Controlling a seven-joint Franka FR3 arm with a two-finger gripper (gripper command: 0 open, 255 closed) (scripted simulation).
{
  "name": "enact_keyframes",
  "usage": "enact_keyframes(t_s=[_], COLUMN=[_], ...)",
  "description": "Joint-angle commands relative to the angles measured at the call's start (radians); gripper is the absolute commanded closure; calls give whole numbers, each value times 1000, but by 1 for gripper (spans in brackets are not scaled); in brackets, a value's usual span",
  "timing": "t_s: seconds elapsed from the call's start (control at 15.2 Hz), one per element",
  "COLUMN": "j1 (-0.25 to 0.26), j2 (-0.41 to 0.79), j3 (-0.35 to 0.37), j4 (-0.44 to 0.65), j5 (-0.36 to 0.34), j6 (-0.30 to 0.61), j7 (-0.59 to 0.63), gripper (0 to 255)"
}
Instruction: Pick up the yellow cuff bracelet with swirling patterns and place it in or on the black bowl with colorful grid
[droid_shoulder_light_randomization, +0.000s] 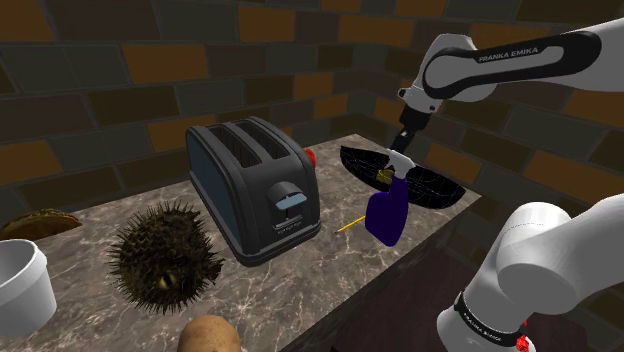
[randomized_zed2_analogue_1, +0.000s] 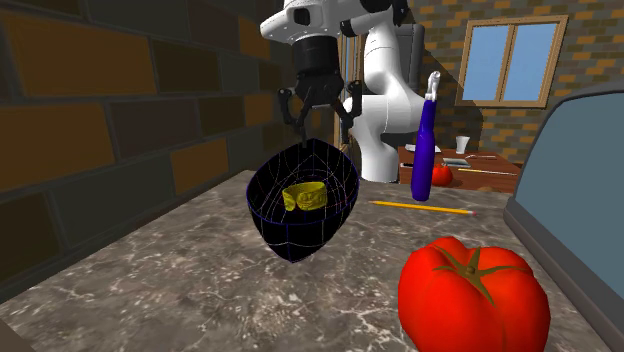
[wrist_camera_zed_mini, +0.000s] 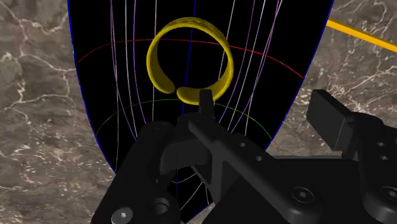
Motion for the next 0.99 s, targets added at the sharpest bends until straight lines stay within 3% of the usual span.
enact_keyframes(t_s=[0.0, 0.2, 0.46, 0.92], j1=[0, 0, -5, -5], j2=[0, 0, -31, -31], j3=[0, 0, 17, 17], j4=[0, 0, 106, 106], j5=[0, 0, 3, 3], j6=[0, 0, -136, -136], j7=[0, 0, 3, 3], gripper=[0, 0, 0, 0])
